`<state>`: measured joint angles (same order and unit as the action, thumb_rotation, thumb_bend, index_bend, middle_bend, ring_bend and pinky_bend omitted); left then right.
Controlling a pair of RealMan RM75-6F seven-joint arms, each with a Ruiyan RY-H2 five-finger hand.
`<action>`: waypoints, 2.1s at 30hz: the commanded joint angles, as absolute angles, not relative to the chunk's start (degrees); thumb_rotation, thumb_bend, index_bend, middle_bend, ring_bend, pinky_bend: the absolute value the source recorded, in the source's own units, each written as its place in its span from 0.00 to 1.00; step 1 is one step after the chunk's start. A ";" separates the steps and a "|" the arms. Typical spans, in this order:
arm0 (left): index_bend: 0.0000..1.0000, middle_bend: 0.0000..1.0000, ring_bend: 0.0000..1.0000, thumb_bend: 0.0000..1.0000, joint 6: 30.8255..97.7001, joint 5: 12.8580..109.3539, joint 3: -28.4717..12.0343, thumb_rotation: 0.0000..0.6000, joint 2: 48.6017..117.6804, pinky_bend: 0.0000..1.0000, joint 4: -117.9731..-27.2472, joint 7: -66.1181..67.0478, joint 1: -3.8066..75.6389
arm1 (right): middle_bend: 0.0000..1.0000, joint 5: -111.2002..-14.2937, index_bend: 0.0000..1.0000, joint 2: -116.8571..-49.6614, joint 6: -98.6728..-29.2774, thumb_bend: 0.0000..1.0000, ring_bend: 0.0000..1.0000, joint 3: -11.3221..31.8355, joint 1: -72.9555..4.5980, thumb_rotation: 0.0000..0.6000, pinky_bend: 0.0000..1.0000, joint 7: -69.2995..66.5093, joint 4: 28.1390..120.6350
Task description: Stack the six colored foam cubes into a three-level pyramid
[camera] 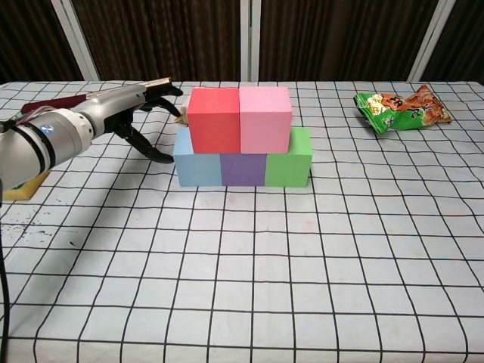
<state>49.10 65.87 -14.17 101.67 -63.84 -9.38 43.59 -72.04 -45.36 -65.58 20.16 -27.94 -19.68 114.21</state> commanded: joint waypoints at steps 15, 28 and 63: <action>0.04 0.15 0.01 0.00 49.54 65.97 -15.06 1.00 99.64 0.05 -64.99 -10.82 42.51 | 0.65 -71.83 0.00 -45.69 -64.57 0.18 0.12 20.70 -29.38 1.00 0.00 -17.71 115.69; 0.04 0.15 0.02 0.00 48.34 64.64 -16.33 1.00 101.06 0.05 -63.98 -10.68 43.71 | 0.65 -69.63 0.00 -45.22 -64.41 0.19 0.12 21.29 -30.32 1.00 0.00 -14.19 118.56; 0.04 0.15 0.02 0.00 50.05 64.01 -16.91 1.00 98.56 0.05 -64.60 -9.77 42.32 | 0.65 -70.94 0.00 -45.29 -64.26 0.19 0.12 20.90 -29.67 1.00 0.00 -17.04 116.97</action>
<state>49.69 64.13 -16.84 99.03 -64.11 -10.02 42.66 -70.93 -45.29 -64.25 20.89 -29.66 -17.05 116.96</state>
